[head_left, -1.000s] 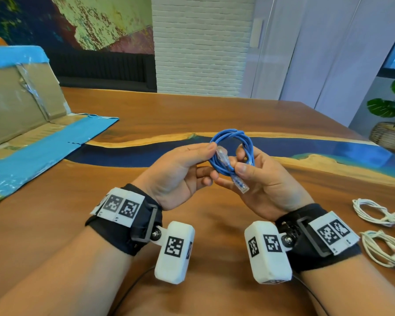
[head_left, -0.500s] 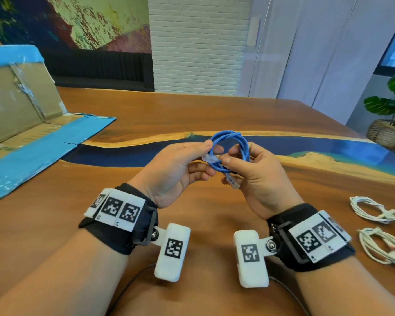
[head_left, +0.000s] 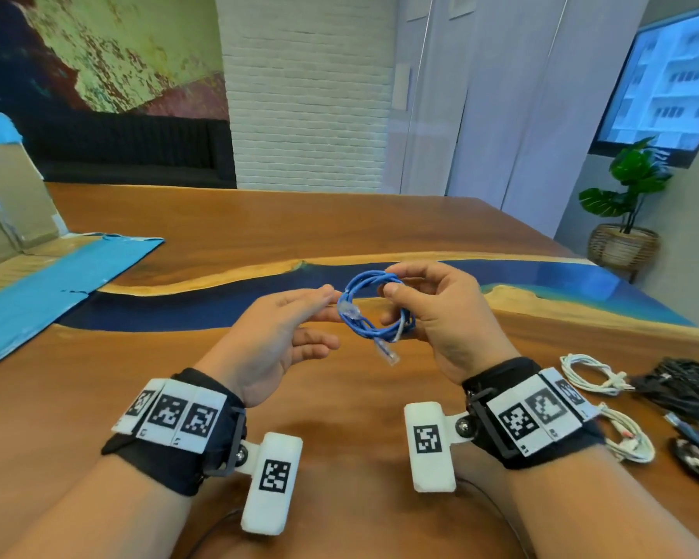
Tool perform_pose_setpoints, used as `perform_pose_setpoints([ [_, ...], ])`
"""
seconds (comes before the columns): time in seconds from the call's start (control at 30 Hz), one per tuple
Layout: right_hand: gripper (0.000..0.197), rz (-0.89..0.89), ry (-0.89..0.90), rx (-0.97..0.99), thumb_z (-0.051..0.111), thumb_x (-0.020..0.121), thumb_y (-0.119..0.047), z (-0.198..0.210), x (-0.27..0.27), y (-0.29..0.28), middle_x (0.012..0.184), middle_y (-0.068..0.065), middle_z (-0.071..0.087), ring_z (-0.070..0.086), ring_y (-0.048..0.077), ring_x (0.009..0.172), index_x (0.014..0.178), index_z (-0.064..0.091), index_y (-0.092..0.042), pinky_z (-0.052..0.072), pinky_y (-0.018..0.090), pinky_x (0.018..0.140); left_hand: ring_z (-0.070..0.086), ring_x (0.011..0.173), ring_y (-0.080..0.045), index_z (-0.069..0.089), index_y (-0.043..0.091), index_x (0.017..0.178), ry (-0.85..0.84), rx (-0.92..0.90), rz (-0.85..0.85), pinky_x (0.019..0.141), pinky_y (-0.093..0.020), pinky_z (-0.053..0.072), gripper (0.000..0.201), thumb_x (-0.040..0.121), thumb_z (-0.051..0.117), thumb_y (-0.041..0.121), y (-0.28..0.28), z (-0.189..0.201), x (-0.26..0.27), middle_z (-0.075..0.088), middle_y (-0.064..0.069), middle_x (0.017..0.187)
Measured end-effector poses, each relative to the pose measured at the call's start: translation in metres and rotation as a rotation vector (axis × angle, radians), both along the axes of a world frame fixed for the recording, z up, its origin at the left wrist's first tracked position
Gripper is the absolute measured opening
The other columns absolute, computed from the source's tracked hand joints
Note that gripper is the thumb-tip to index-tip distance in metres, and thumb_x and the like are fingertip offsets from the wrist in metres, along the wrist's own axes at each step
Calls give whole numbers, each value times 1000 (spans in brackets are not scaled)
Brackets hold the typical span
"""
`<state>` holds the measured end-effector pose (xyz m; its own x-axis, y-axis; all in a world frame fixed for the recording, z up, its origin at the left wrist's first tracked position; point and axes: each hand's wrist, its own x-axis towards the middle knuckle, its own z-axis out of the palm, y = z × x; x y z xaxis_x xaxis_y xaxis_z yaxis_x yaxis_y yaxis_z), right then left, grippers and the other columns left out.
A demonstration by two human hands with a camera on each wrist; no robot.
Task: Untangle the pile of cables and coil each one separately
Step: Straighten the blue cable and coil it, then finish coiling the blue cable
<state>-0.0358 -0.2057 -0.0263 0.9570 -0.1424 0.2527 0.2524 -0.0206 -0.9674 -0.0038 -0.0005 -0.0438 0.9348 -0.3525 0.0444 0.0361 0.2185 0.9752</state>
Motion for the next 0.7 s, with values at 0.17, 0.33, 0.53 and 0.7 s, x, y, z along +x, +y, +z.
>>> perform_pose_setpoints([
  [0.17,13,-57,192,-239,64,96,-2,25,3,-56,91,14,76,69,22,64,105,71,-8,62,46,67,56,60,-15,77,15,109,1,137,57,56,-26,43,32,97,63,41,5,-6,6,73,-5,96],
  [0.33,29,-134,469,-771,56,89,7,25,5,-124,82,11,78,71,20,66,91,76,-14,61,45,71,45,55,-14,79,15,105,-5,199,33,57,-30,34,31,96,63,40,5,-12,9,59,-3,76],
  [0.53,33,-97,665,-1029,50,92,6,19,-9,-150,92,5,78,67,11,58,100,77,-12,64,38,62,36,52,-14,79,14,105,-37,222,-58,49,-30,27,44,79,70,48,6,-20,11,44,-3,65],
  [0.7,31,-150,625,-1178,51,97,-3,27,-12,-153,77,-11,61,55,6,64,115,74,-17,42,12,39,38,45,-5,74,11,83,-103,260,-73,44,-32,17,34,96,60,40,6,-26,19,46,7,56],
])
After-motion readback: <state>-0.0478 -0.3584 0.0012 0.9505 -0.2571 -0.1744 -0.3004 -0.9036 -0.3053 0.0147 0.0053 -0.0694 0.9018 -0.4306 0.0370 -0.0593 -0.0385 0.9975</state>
